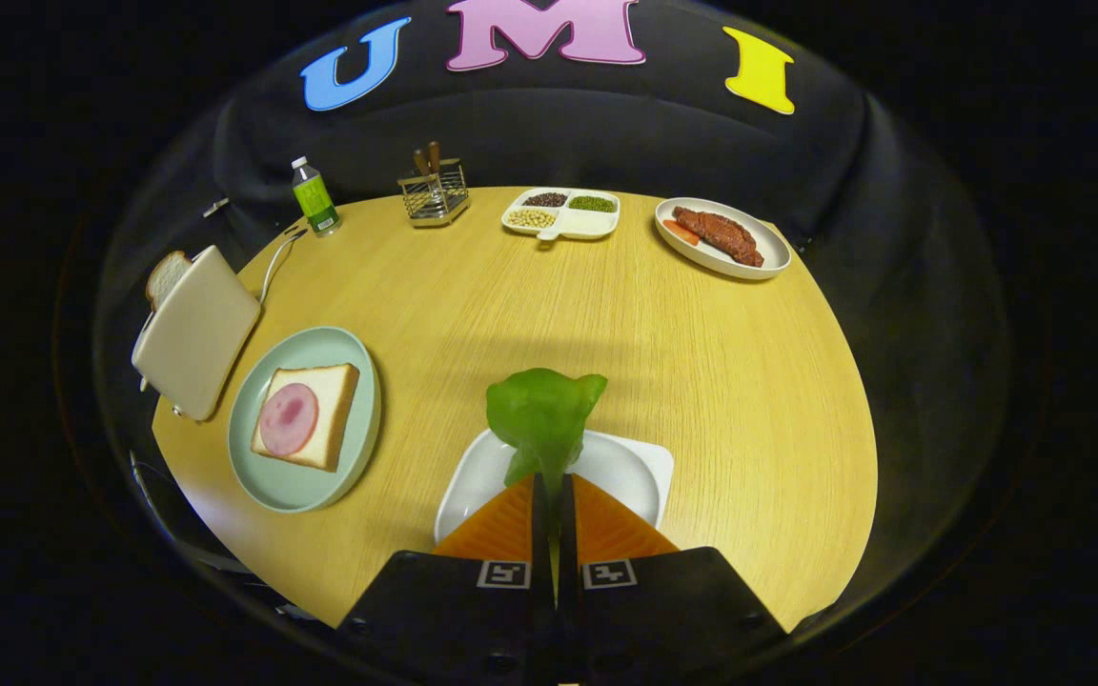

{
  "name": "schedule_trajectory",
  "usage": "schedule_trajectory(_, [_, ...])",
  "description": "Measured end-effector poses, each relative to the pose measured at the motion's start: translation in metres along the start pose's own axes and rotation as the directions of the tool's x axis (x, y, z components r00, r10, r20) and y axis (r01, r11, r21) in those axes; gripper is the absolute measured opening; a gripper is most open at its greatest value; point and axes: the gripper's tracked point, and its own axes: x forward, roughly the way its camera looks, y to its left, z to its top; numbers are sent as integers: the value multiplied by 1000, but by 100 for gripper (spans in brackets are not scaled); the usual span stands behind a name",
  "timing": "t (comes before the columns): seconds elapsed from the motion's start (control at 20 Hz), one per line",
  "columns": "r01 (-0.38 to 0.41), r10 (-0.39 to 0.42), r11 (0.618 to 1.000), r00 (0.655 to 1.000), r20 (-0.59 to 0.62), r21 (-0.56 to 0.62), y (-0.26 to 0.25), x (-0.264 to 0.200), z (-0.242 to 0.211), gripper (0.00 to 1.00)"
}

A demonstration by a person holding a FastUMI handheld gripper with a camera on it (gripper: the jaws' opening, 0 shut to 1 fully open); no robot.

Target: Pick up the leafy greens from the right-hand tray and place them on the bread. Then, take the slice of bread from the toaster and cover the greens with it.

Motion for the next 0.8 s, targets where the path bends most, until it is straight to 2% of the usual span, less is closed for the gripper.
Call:
schedule_trajectory(0.25, [-11,11,1000,997,76,-6,36,-26,44,5])
schedule_trajectory(0.55, [-87,96,994,984,151,-65,107,-51,90,5])
schedule_trajectory(0.8, [-138,160,980,976,150,-146,161,-54,97,5])
